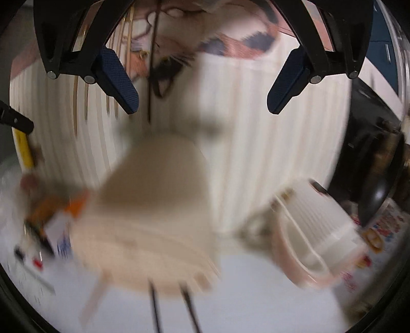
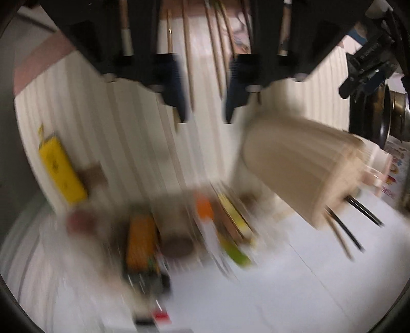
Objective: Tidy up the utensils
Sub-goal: 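Grasp another dark chopstick with the left tool while the right tool grasps a light wooden chopstick, then lift both held chopsticks upright and carry them toward the beige holder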
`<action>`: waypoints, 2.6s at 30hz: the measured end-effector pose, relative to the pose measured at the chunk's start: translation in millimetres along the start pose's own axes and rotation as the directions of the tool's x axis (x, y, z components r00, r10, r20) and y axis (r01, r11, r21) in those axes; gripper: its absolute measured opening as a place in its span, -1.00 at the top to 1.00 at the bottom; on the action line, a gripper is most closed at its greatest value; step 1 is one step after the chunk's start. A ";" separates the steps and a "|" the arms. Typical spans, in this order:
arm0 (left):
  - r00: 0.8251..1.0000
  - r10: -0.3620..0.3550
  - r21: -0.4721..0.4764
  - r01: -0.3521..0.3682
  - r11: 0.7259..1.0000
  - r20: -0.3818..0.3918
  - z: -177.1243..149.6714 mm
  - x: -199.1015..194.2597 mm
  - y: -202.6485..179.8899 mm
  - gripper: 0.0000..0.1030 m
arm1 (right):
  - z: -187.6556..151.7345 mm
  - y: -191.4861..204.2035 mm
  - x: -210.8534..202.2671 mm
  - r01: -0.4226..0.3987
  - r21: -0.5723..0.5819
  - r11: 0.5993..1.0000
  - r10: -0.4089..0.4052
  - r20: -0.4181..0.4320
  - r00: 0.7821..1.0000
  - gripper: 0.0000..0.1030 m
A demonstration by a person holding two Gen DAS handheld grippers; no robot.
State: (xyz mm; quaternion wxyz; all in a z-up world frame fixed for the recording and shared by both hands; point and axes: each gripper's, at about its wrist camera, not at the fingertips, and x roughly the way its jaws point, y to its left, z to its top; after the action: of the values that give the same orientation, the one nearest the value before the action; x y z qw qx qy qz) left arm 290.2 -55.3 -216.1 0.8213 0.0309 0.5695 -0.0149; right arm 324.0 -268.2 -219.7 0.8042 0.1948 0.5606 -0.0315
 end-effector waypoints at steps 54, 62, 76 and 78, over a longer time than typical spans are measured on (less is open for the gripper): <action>0.971 0.019 -0.011 -0.022 1.000 -0.237 -41.4 91.5 18.9 0.94 | -77.4 5.9 130.7 0.178 -0.190 0.966 -0.235 -0.342 0.910 0.86; 0.995 0.015 -0.037 -0.019 0.999 -0.099 -33.2 37.5 27.0 0.94 | -67.5 11.8 89.1 0.183 -0.168 0.969 -0.216 -0.206 0.955 0.86; 1.000 0.015 -0.035 -0.014 0.999 0.025 -13.1 -11.6 21.9 0.95 | -37.8 21.3 24.7 0.128 -0.173 0.977 -0.141 -0.067 0.988 0.87; 0.999 0.014 -0.039 -0.013 0.999 0.035 -11.0 -14.8 24.1 0.95 | -32.0 26.2 22.1 0.118 -0.177 0.977 -0.129 -0.054 0.990 0.87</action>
State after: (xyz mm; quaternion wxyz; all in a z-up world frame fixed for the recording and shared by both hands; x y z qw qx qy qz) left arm 276.2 -30.7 -205.3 0.8317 0.0184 0.5549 0.0013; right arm 310.7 -229.1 -242.1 0.7959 0.0898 0.5982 -0.0259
